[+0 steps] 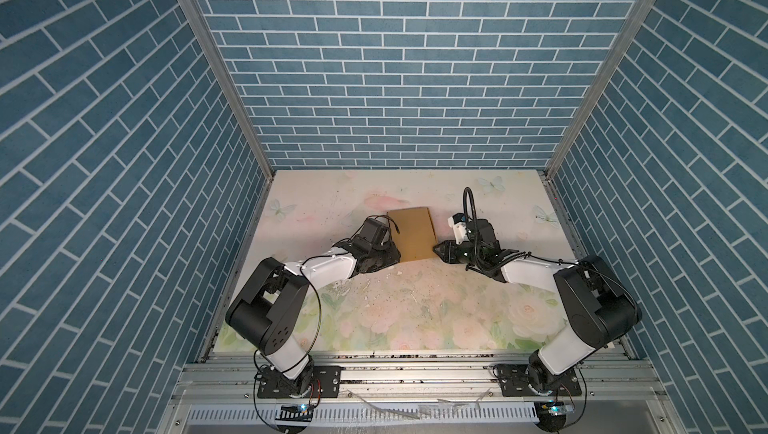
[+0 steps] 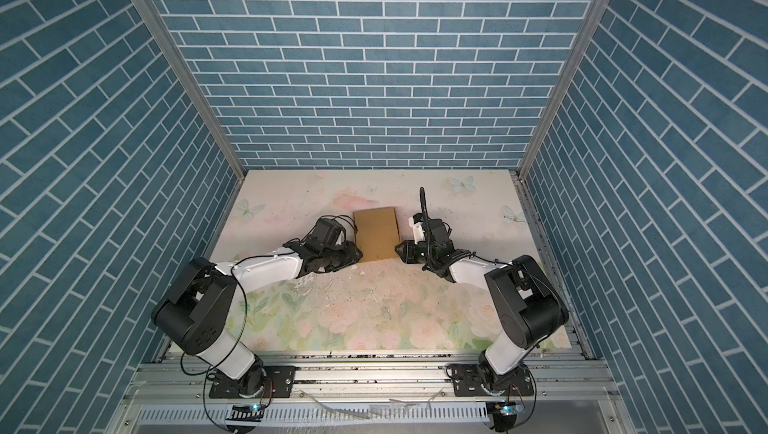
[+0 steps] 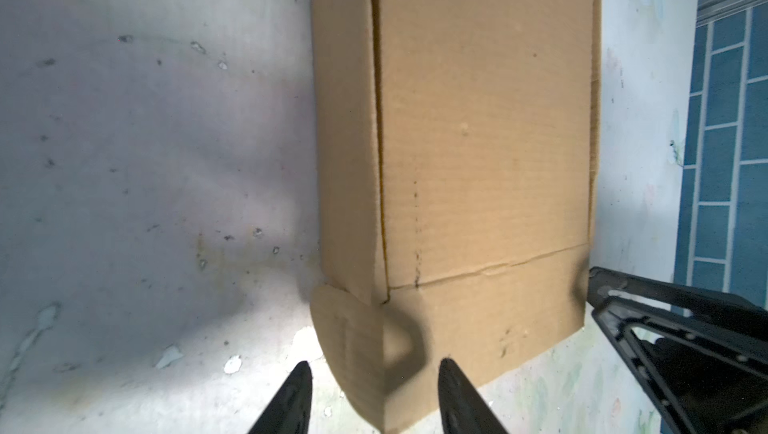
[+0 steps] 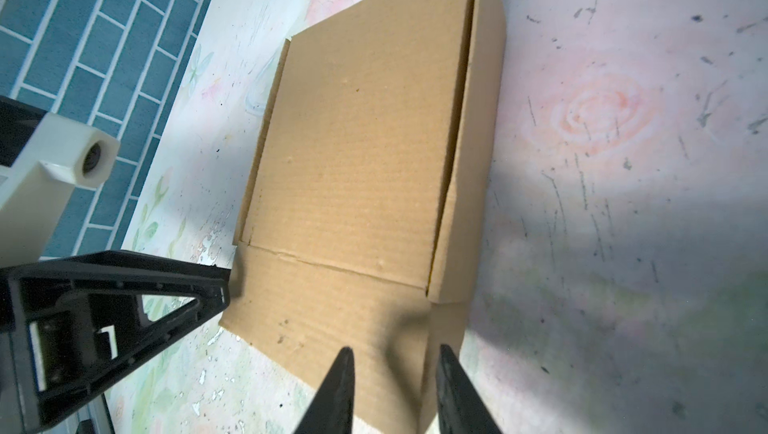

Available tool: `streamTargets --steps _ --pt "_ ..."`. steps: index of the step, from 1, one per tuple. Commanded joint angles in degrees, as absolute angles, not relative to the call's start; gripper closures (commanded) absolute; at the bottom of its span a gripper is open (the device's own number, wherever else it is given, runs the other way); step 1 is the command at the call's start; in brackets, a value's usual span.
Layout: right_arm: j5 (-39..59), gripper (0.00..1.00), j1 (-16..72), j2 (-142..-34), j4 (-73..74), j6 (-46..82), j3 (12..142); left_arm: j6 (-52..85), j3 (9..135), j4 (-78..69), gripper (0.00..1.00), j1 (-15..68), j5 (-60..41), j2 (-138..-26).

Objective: Fold the paper box

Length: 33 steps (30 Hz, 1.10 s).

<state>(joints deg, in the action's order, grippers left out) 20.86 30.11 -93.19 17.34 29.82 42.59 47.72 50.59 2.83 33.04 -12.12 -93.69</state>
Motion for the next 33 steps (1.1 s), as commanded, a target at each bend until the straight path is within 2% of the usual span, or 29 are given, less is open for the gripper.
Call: streamTargets --steps 1,24,33 --pt "21.97 0.66 30.41 -91.89 17.18 31.63 41.73 48.52 50.95 0.83 0.50 33.92 -12.74 -95.38" --pt "23.61 0.69 30.40 -93.63 19.00 33.22 41.40 48.63 54.16 1.10 0.53 35.80 -12.14 -96.90" --pt "21.83 0.75 30.37 -94.61 18.78 31.74 41.57 46.99 53.61 2.11 0.53 35.61 -10.63 -97.72"
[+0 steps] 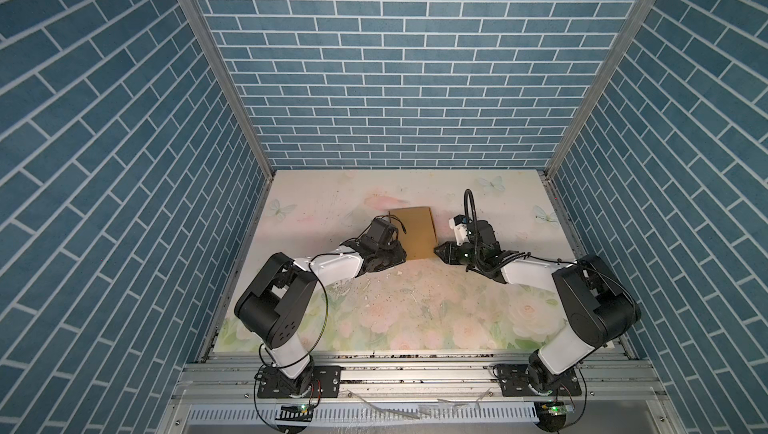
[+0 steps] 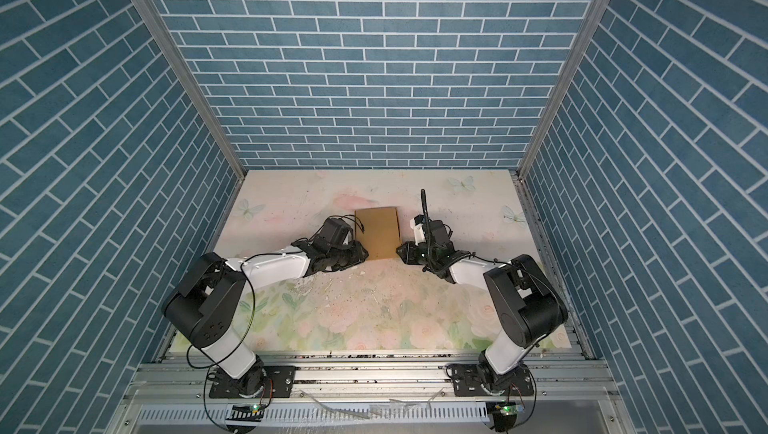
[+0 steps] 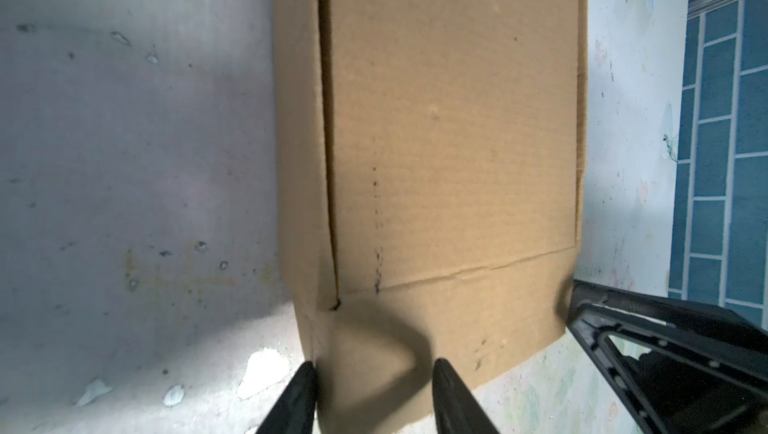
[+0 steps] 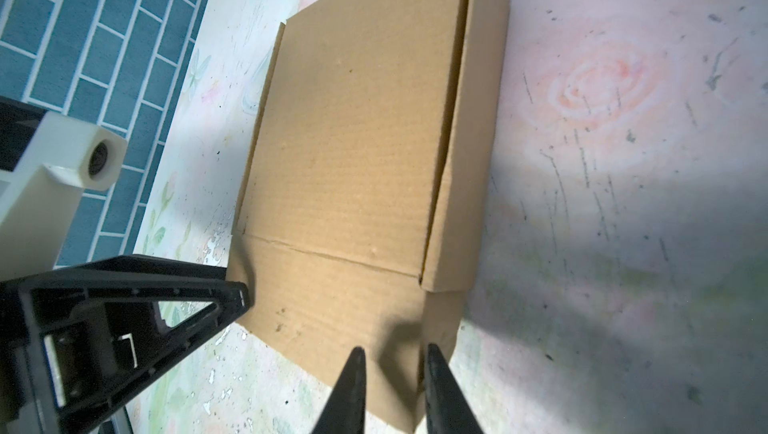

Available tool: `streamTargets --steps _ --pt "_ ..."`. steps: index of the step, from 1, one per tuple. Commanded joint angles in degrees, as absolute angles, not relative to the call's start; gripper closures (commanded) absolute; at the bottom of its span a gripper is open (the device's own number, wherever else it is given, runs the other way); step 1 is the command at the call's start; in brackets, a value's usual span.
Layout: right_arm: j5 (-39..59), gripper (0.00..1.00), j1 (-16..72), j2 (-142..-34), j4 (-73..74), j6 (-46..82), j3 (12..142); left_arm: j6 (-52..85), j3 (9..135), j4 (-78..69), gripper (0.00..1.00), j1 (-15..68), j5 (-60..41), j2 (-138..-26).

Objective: Fold the paper box

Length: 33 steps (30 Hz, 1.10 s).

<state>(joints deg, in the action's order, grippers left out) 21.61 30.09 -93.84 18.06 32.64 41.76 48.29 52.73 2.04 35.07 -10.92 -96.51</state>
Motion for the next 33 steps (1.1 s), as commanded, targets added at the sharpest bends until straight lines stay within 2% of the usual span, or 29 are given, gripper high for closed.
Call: streamTargets --steps 1,13,33 --pt "21.56 0.75 30.41 -94.73 18.68 31.43 41.57 46.85 53.61 2.10 0.53 35.60 -10.55 -97.81" --pt "16.92 0.76 30.41 -94.80 16.48 27.04 42.41 45.73 53.00 2.14 0.54 34.50 -10.45 -98.53" --pt "16.79 0.78 30.41 -98.77 23.44 27.34 41.48 45.53 53.17 0.71 0.55 33.93 -11.60 -100.45"
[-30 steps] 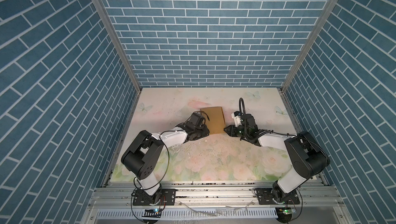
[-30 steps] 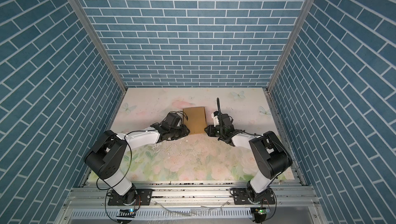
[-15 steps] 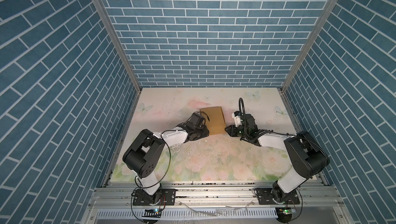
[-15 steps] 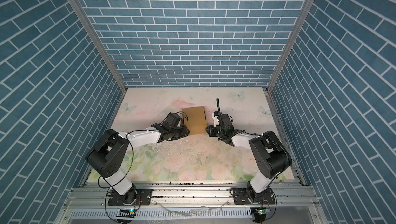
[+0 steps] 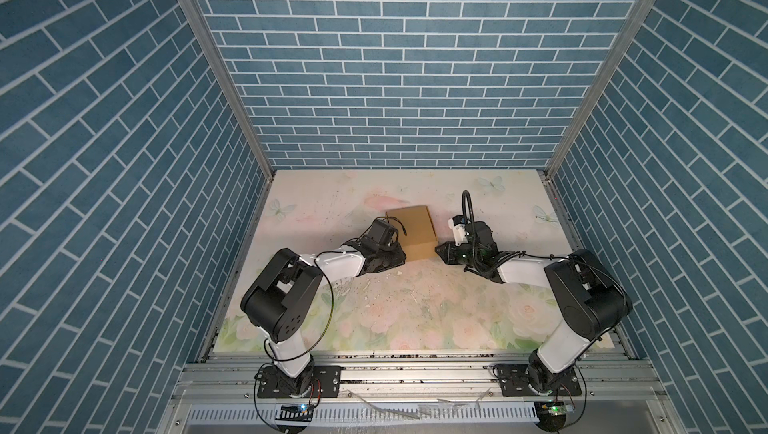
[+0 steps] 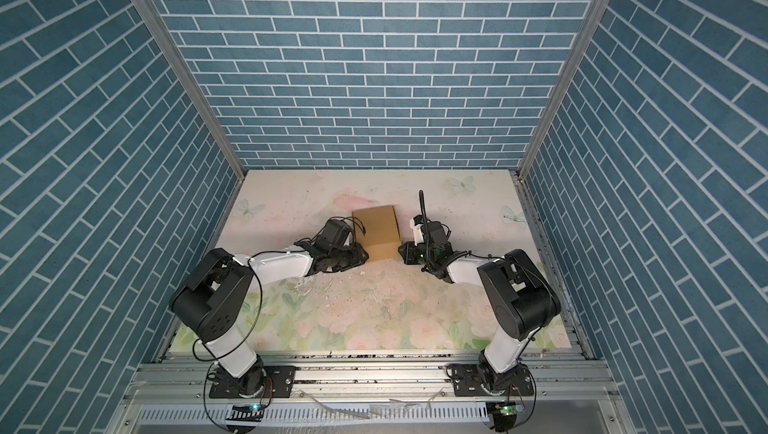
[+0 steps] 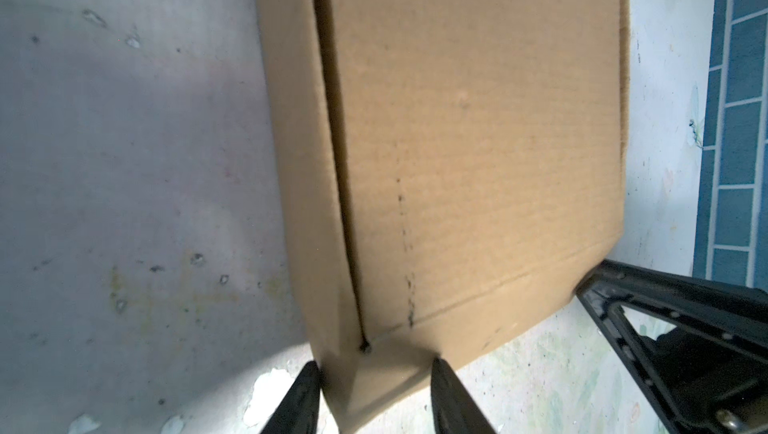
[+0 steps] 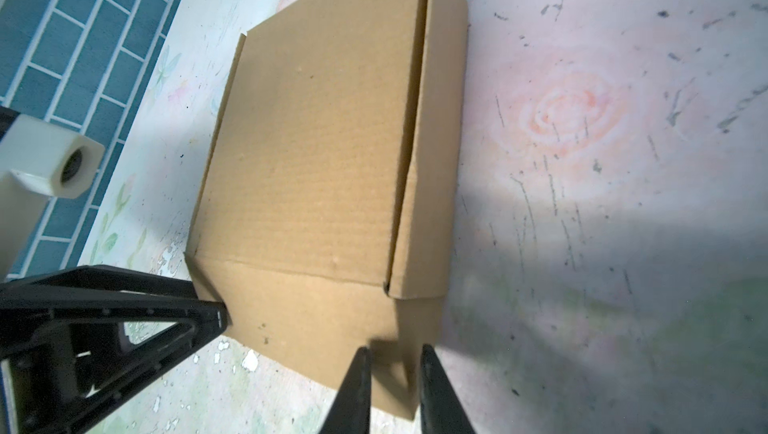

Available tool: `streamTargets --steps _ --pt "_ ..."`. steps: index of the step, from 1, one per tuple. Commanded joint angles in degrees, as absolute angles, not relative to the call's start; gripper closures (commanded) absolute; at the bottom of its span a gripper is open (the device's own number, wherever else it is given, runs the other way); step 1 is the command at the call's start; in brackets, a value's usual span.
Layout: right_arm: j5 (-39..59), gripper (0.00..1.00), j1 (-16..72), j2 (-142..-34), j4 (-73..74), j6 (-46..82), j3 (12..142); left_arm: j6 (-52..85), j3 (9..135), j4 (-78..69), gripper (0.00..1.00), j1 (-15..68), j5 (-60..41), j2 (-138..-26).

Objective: Fold the paper box

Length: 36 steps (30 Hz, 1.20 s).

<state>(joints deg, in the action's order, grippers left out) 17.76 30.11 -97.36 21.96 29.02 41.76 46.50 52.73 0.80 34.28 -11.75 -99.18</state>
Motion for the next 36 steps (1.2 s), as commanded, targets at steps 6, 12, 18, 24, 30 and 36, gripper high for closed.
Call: streamTargets --steps 6,12,18,24,30,36 --pt "16.79 0.80 30.34 -100.74 24.01 27.60 42.19 45.53 53.22 0.53 0.55 33.84 -11.91 -100.76" --pt "16.76 0.81 29.75 -101.66 23.94 27.66 42.84 45.37 53.61 0.62 0.55 33.83 -12.15 -100.63" --pt "17.38 0.81 29.09 -102.57 24.10 27.95 43.59 45.07 53.57 1.18 0.55 33.75 -12.40 -99.60" --pt "17.31 0.81 28.83 -101.35 23.35 27.60 43.37 42.50 52.52 2.69 0.54 33.75 -11.75 -95.00" --pt "17.66 0.81 28.67 -101.50 23.20 27.51 43.57 38.64 52.95 5.57 0.48 33.68 -8.66 -88.93" --pt "17.05 0.81 28.55 -101.78 22.78 27.25 43.67 35.06 60.24 8.00 0.45 30.71 -8.42 -92.03"
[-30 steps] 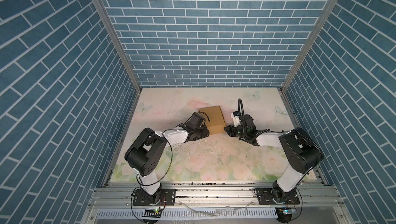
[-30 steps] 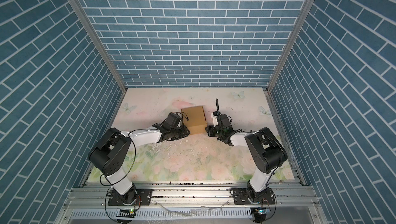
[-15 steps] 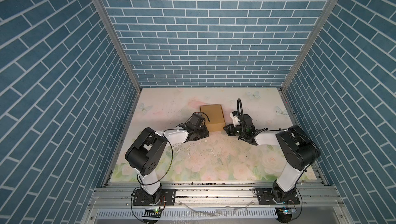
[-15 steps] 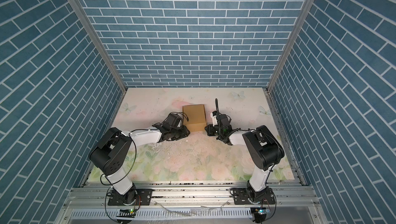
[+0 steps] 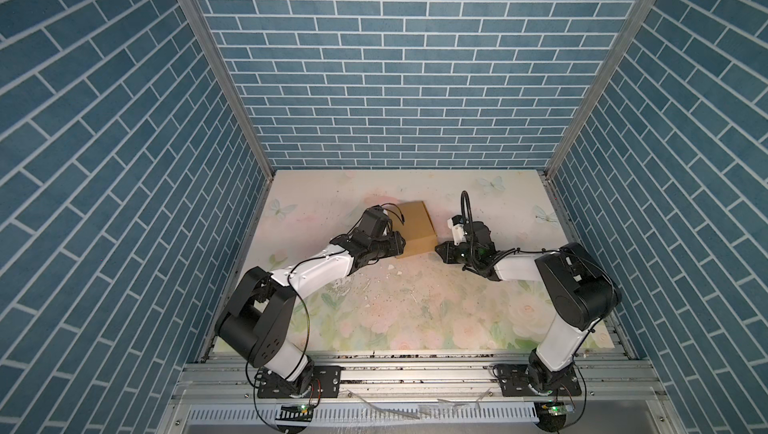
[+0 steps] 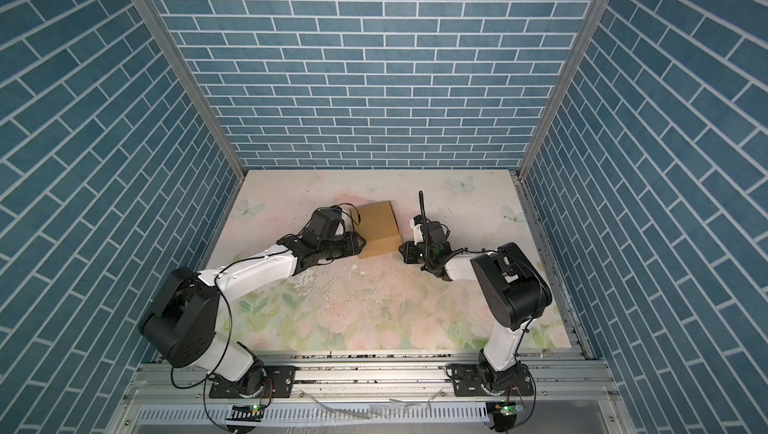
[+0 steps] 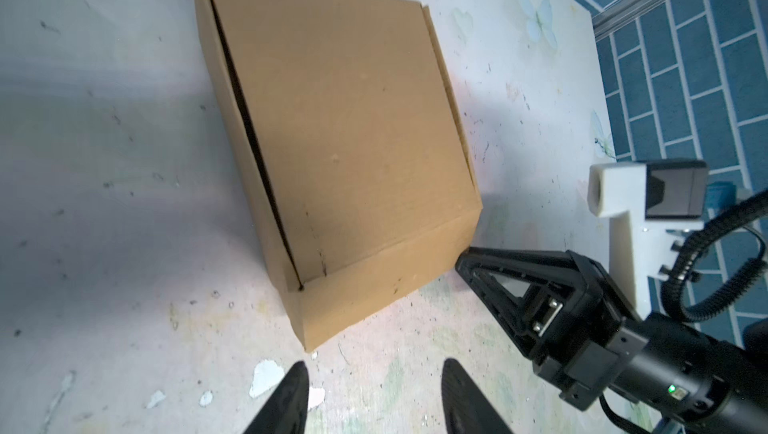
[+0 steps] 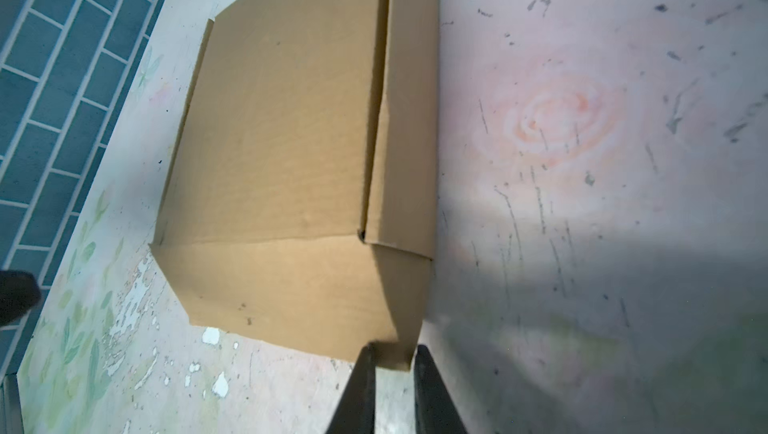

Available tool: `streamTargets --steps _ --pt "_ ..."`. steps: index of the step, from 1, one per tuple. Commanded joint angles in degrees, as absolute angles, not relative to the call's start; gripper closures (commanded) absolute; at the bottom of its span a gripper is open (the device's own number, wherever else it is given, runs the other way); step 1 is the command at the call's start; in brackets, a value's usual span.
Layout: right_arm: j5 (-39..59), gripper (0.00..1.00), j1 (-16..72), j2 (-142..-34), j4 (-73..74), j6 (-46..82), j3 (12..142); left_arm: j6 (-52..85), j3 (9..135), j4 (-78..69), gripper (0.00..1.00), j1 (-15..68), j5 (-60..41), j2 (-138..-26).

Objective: Fold the paper box

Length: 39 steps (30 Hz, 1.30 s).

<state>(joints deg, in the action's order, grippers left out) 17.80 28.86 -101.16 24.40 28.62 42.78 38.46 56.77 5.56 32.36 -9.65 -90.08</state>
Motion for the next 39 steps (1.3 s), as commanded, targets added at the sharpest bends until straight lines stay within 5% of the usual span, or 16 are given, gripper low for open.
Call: streamTargets --steps 1,19,39 --pt "16.90 0.81 28.48 -101.86 22.69 27.16 43.84 34.29 61.91 8.36 0.44 30.06 -8.64 -93.50" --pt "16.08 0.81 24.85 -110.21 13.21 25.50 57.63 24.53 86.67 19.65 0.42 22.43 -8.09 -112.07" --pt "9.23 0.81 23.47 -109.46 2.52 20.55 65.65 28.87 72.56 18.23 0.44 17.41 -4.33 -106.56"
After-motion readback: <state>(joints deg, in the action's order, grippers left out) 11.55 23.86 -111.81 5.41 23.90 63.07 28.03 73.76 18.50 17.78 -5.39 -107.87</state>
